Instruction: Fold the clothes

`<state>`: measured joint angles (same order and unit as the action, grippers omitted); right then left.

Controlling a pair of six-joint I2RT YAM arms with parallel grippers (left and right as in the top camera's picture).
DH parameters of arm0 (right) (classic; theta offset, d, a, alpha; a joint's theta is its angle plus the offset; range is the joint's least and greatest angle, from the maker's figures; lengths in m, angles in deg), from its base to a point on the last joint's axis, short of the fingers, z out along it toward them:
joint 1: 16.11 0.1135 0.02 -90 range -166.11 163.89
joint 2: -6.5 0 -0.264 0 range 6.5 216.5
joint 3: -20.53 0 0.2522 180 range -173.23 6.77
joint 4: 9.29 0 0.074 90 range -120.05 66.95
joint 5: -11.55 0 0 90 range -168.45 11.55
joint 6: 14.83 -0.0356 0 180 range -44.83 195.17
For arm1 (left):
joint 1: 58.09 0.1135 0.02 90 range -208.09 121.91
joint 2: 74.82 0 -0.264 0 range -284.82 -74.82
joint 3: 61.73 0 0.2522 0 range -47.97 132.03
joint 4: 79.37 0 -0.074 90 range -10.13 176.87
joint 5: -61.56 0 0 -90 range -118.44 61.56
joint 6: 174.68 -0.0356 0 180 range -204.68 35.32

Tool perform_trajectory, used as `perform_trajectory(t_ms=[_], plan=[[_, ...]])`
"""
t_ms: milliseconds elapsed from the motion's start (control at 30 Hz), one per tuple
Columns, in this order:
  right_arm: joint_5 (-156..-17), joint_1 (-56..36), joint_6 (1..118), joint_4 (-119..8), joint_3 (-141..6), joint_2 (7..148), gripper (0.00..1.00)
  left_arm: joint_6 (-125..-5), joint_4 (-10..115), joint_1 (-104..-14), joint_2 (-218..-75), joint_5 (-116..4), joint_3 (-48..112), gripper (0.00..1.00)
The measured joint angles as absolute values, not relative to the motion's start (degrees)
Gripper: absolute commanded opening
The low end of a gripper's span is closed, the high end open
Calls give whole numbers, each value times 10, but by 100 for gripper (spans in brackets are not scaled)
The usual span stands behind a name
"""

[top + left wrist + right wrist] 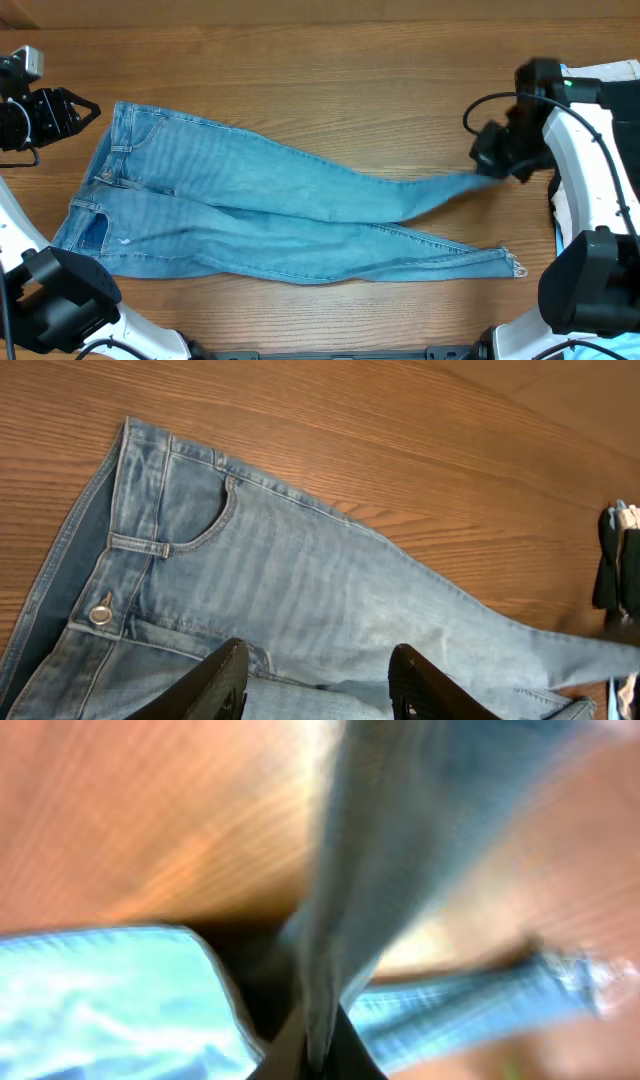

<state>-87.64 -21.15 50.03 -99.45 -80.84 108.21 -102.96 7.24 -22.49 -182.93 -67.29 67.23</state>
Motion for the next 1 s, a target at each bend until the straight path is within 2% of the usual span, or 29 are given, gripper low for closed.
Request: perform_trajectory(t_ms=[33,67,133,167,200,267,400,433,633,1000], plan=[[-876,-211,494,-956,-808,1085,22,-1030,73,-225,-1829,-673,672,49],[-876,-212,488,-913,-808,1089,43,-1030,73,-225,-1829,-673,672,50],[-875,-212,477,-813,-808,1103,47,-1030,74,-225,-1829,-674,672,50],[-874,-212,476,-779,-808,1110,59,-1030,74,-225,-1829,-674,672,50],[-872,-212,472,-744,-808,1118,64,-1030,74,-225,-1829,-674,672,52],[-866,-214,469,-707,-808,1137,64,-1031,74,-225,-1829,-674,672,53],[-858,-236,470,-732,-808,1144,64,-1031,74,-225,-1829,-674,672,52],[-854,-253,470,-751,-808,1144,64,-1031,74,-225,-1829,-675,672,50],[-865,-338,476,-746,-804,1149,61,-1051,74,-249,-1829,-672,672,50],[-928,-291,479,-655,-789,1271,53,-1061,74,-373,-1829,-568,672,51]])
